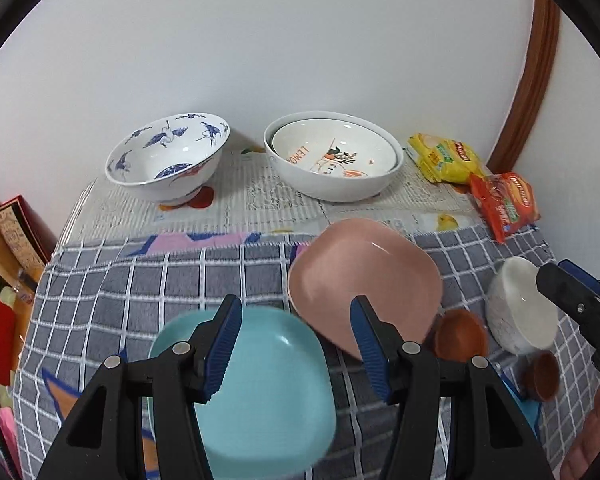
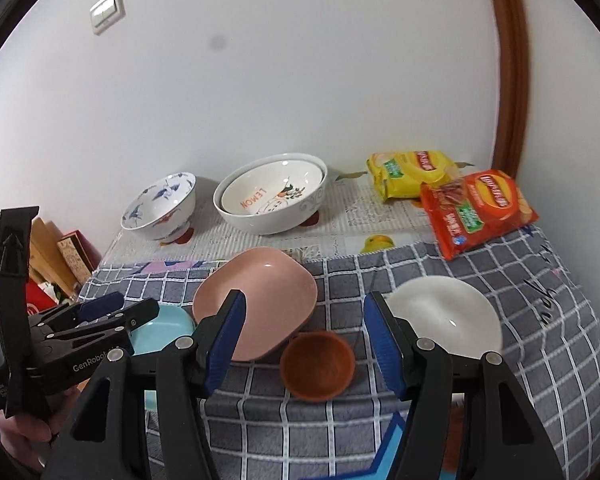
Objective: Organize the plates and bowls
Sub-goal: 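Close both grippers on the pink plate rim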
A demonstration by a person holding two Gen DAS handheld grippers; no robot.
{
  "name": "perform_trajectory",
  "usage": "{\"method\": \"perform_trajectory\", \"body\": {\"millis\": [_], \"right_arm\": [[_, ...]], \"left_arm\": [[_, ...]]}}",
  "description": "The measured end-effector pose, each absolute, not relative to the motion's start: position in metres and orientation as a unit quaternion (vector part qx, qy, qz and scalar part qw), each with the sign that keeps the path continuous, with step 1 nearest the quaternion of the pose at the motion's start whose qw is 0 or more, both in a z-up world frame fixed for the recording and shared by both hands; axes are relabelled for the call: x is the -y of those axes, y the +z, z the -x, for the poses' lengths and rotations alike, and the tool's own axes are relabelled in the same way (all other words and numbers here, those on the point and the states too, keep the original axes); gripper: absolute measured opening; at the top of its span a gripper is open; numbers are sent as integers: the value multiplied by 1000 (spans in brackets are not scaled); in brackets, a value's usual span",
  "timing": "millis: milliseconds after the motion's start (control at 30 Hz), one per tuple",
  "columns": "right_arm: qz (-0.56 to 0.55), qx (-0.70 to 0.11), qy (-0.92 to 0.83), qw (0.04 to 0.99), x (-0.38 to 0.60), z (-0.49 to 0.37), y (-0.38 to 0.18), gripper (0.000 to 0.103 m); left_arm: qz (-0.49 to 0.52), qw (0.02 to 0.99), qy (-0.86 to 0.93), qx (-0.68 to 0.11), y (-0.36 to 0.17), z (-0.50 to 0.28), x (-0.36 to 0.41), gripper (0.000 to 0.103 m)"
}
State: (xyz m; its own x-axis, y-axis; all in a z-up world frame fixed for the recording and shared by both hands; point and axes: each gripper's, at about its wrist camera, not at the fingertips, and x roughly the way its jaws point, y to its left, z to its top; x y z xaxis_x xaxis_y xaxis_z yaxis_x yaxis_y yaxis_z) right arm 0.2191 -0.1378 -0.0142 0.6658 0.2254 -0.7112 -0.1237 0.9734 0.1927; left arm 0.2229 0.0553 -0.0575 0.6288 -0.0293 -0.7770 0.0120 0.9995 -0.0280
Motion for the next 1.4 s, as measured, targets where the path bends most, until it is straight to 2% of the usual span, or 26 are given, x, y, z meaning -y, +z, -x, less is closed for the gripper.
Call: {"method": "perform_trajectory", "body": {"millis": [267,667,867,933,1133,1267,1300,1367,1400], "right_arm": [[-52,-414,96,904,125,-272,-32,61],[-33,-447,97,889,108,-318,-89,60],[-4,-452,93,887,106,-315,-102,57],[-2,-457,92,885,105,-317,-105,52],[6,-463,98,881,102,-316,-109,45],[15,-462,95,881,99,-314,-111,41],[17,-465,95,880,98,-314,-113,39],[18,-470,94,878,97,-315,-117,37],[19,-475,94,875,97,-315,-119,35]], "left_arm": [[7,889,-14,-457,-74,-266,-51,54],[-5,876,-2,-483,-109,-300,-50,54],[-5,873,-3,-489,-121,-309,-50,54],[-8,873,-8,-488,-125,-310,-50,54],[-12,867,-20,-497,-135,-314,-50,41],[-20,868,-14,-495,-136,-315,-50,36],[-19,867,-15,-497,-137,-315,-51,32],[-11,866,-18,-500,-138,-315,-54,31],[-5,866,-20,-500,-138,-315,-55,27]]}}
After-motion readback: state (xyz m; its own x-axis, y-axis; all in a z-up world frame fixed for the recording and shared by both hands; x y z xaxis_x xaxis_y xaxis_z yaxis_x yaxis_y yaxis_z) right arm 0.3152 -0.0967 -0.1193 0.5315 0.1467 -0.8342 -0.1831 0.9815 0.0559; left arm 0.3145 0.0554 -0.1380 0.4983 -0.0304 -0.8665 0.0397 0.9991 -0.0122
